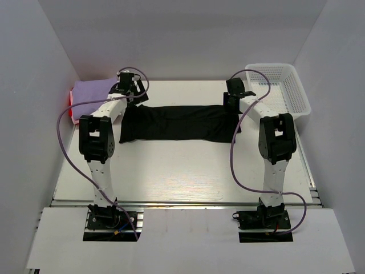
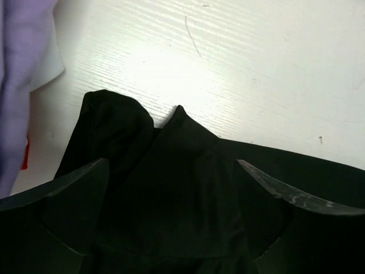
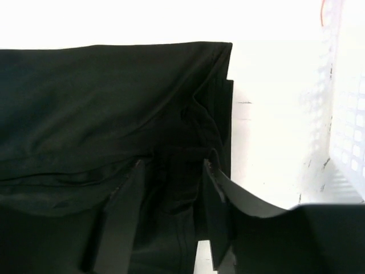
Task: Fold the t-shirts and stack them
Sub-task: Fold the other side of the tshirt into a rectangle, then rotate the tshirt 90 degrees
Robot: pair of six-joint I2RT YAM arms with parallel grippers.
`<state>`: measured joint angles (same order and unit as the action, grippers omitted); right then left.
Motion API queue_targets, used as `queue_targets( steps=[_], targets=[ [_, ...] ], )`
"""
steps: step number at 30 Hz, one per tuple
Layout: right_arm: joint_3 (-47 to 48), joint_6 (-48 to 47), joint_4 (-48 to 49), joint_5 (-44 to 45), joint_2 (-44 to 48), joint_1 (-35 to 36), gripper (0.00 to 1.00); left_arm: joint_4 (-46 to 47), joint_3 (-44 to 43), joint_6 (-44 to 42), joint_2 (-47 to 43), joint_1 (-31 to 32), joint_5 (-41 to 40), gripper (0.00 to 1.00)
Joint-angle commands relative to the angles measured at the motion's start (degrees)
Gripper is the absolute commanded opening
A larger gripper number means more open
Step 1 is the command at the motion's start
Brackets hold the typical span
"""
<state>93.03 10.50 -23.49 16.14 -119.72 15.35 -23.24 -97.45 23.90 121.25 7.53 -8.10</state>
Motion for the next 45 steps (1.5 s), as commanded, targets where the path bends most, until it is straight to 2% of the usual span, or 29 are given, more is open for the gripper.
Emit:
queue_targets(
  steps=[1,3,9,10,15,19,24,28,30,31,34,35,36,37,38,39,40,43,45],
  targets=[
    [2.3,-2.5,0.2,-2.7,3.2,0.1,0.54,-2.0,-0.9,0.4,-5.3,-0.4,0.1,1.00],
    [1.4,-2.5,-0.8,-4.0,4.5,0.3,0.57,-1.4,1.1,0.4,-6.8,-0.4,1.2,1.00],
    [-4.9,-0.8,-0.9,-8.5,9.1,0.2,0.59,0.9,8.3,0.4,-11.0,0.8,6.2,1.00],
    [-5.6,-0.9,-0.2,-11.0,10.0,0.3,0.59,2.5,9.5,0.4,-11.7,0.8,9.2,1.00],
    [-7.0,-0.7,-2.2,-10.7,11.5,0.3,0.60,5.7,15.7,0.9,-12.3,1.3,15.6,1.00],
    [-10.0,-0.9,0.4,-15.6,11.5,0.3,0.63,6.4,17.0,0.9,-10.2,1.3,15.7,1.00],
    [-6.8,-0.7,1.2,-20.7,4.7,0.0,0.65,6.9,15.4,0.9,-4.3,1.3,17.5,1.00],
    [-3.7,0.7,1.2,-21.2,-0.5,-0.2,0.65,5.6,9.4,0.4,3.6,0.8,17.5,1.00],
    [-5.7,1.7,1.2,-20.6,-0.6,-0.1,0.65,5.6,3.7,0.4,7.9,0.3,18.6,1.00],
    [-7.8,2.2,1.5,-20.6,0.3,-0.1,0.65,4.4,-1.8,0.4,13.0,0.3,21.5,1.00],
    [-16.2,4.1,3.5,-21.8,4.1,0.2,0.65,2.4,-14.6,-1.0,20.3,0.3,24.4,1.00],
    [-24.0,6.6,5.5,-24.0,5.0,0.8,0.65,1.9,-17.5,-1.7,23.9,0.3,25.3,1.00],
    [-26.5,7.6,6.8,-23.5,8.6,1.3,0.63,3.0,-19.9,-2.5,25.4,0.9,26.5,1.00],
    [-32.5,8.2,8.3,-27.0,10.8,1.8,0.63,4.7,-23.6,-3.4,26.8,0.9,30.9,1.00],
    [-38.9,9.3,10.7,-28.3,18.0,3.0,0.63,7.2,-24.7,-4.7,28.0,0.9,35.0,1.00],
    [-41.3,11.4,14.7,-29.9,19.8,4.4,0.63,14.4,-25.3,-4.7,30.3,1.4,38.8,1.00],
    [-45.3,12.7,15.2,-34.8,21.4,5.0,0.63,16.7,-27.5,-2.8,31.7,1.4,42.8,1.00],
    [-50.1,15.1,14.3,-39.6,25.0,12.1,0.63,19.1,-36.6,0.9,37.6,2.1,43.6,1.00],
    [-52.5,16.5,15.2,-41.1,25.7,15.4,0.63,23.5,-38.3,3.1,39.2,3.8,46.3,1.00]
  ],
)
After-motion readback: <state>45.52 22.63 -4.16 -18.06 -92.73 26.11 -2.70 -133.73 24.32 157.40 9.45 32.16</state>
